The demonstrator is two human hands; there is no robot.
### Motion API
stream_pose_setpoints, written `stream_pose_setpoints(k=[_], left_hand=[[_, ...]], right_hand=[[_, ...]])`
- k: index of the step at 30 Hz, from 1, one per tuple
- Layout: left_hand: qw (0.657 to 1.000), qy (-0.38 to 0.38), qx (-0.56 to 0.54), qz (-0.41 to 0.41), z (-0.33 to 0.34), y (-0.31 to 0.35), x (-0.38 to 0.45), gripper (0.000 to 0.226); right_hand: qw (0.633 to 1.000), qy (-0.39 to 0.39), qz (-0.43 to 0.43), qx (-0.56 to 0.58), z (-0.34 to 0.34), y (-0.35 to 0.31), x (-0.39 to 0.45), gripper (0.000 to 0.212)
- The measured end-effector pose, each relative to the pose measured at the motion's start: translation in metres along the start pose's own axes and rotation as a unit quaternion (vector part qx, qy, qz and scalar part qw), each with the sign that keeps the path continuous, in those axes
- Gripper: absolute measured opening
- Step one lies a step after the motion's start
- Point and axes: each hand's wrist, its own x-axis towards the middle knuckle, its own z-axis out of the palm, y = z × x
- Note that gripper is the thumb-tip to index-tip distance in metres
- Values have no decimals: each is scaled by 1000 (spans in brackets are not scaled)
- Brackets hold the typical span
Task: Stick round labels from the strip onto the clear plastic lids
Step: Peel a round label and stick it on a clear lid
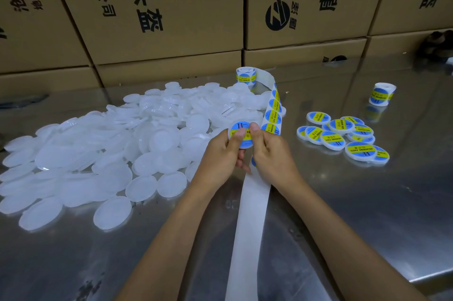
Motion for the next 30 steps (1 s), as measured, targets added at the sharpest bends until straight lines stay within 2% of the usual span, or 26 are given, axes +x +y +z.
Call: stream_pose_setpoints(k=[6,10,13,16,20,22,27,30], left_hand=[[998,-43,-32,-13,-7,0,-3,14],[998,-5,-66,-19,-11,1,-6,30],[998,-10,-66,-6,-11,2,-7,23],[999,-3,-43,7,-9,5,-8,38],[999,8,-37,-10,-1,5,-9,54],[998,15,-51,-29,3,6,-9,56],[996,43,-52,-62,4,6,-8,70],[994,19,-85,-67,1,5,-6,58]], right_hand=[[999,-14,34,36,0,0,1,55],[996,-45,33,69,0,-1,0,52],[991,-69,49,106,3,-2,-1,50],[986,-61,80,131,0,-7,-1,64],[982,-99,31,155,-1,-14,-5,67],[983,-111,28,147,0,-13,-6,75],[988,-122,6,93,-2,-10,-7,70],[996,-81,-1,31,-3,-8,-3,63]])
